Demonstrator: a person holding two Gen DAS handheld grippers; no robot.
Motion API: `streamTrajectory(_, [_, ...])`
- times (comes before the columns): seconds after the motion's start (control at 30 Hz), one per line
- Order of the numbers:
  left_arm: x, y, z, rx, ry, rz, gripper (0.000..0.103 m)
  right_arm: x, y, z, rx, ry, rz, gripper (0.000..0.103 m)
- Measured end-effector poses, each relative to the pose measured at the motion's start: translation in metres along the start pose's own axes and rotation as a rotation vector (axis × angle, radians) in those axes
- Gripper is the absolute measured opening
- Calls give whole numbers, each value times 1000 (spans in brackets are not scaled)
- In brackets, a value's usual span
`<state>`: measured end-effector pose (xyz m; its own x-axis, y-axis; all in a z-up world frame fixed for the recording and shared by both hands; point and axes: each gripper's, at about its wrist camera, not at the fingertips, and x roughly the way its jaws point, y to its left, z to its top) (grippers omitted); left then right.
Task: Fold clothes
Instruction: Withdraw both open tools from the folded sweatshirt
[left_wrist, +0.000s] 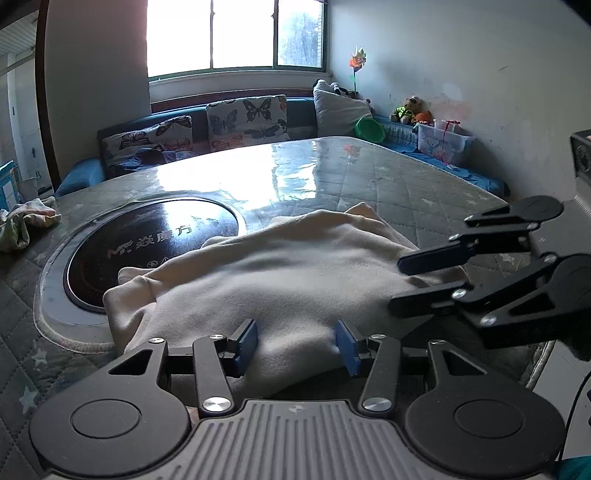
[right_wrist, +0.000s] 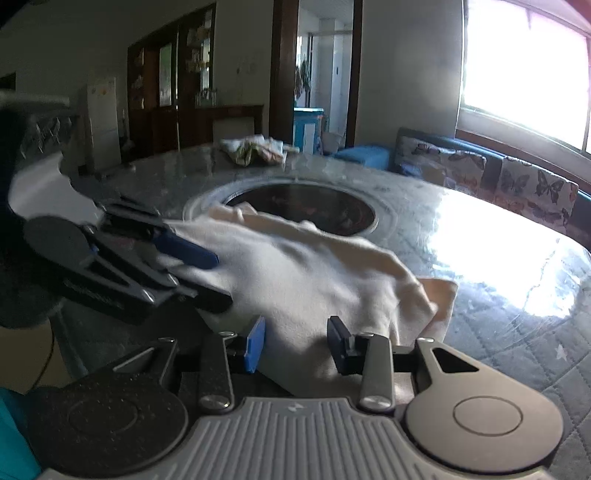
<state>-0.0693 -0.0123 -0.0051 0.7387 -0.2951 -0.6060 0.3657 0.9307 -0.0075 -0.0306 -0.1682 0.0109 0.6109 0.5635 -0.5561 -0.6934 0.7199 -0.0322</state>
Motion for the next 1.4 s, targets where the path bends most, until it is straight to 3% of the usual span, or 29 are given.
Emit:
streamTrajectory(0.17, [1,0,-1,-6,-3,1,55,1,-4,-11,19,36,-5,36])
streamTrajectory(0.4, [1,1,-3,-12,-5,2,58,-12,-9,-8,55,7,-5,36])
streamTrajectory(0.83, [-2,1,-6,-15,-8,1,63,-10,-23,-12,113,45,-4,37])
streamTrajectory(1.07, [-7,3,-6,-31,-10,4,66,-17,-31,-2,169,-9,13,37])
streamTrajectory(1.4, [-22,30,-11,-154,-31,28,66,8,-23,-5,158,22,57,38])
